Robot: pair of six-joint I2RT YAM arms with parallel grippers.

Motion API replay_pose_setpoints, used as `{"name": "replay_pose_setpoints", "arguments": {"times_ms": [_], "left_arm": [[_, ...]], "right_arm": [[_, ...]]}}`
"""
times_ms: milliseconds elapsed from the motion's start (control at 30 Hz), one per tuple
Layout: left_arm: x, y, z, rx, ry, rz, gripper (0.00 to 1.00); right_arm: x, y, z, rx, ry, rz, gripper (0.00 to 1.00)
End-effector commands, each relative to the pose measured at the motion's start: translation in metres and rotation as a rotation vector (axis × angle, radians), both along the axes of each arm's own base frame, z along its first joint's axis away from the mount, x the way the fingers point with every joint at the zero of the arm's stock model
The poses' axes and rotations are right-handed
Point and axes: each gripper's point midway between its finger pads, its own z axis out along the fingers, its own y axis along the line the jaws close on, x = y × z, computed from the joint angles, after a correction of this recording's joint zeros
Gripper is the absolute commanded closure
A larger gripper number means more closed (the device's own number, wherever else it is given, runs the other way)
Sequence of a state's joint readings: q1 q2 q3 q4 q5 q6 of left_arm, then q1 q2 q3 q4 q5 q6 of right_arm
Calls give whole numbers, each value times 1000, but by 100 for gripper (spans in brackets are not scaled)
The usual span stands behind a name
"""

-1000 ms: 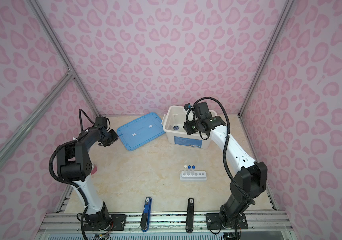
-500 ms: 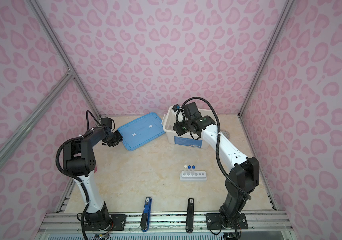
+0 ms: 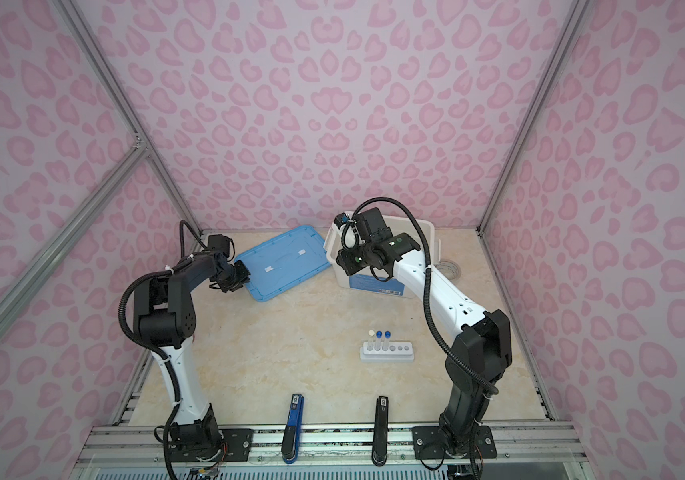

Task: Organize the chemistry lab equipment
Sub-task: 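Grip the blue lid's near edge with the left gripper while the right approaches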

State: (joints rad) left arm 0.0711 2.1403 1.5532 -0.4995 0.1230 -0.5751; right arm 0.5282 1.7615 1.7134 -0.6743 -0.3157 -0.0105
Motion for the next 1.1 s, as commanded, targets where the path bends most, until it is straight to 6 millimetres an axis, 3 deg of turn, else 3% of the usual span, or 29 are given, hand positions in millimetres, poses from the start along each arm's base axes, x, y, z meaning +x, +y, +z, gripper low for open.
{"name": "replay_pose_setpoints", "arguments": {"times_ms": [0, 300, 500, 700, 867, 1067], "left_arm": [[0, 2, -4, 9, 16, 7, 72], [-1, 3, -4, 19, 17, -2, 89], [-5, 5, 8, 41, 4, -17, 96], [-18, 14, 36, 81, -25, -35, 97], [-33, 23, 73, 114, -73, -41, 97], [-61, 36, 106, 158, -119, -28, 96]], "right_arm": [[2, 3, -1, 16, -2, -3, 71], [3, 3, -8, 15, 6, -10, 73], [3, 4, -13, 17, 17, -14, 74], [4, 5, -17, 19, 27, -18, 74], [3, 12, -17, 31, 35, -2, 75], [-2, 25, -22, 31, 49, 25, 75]]}}
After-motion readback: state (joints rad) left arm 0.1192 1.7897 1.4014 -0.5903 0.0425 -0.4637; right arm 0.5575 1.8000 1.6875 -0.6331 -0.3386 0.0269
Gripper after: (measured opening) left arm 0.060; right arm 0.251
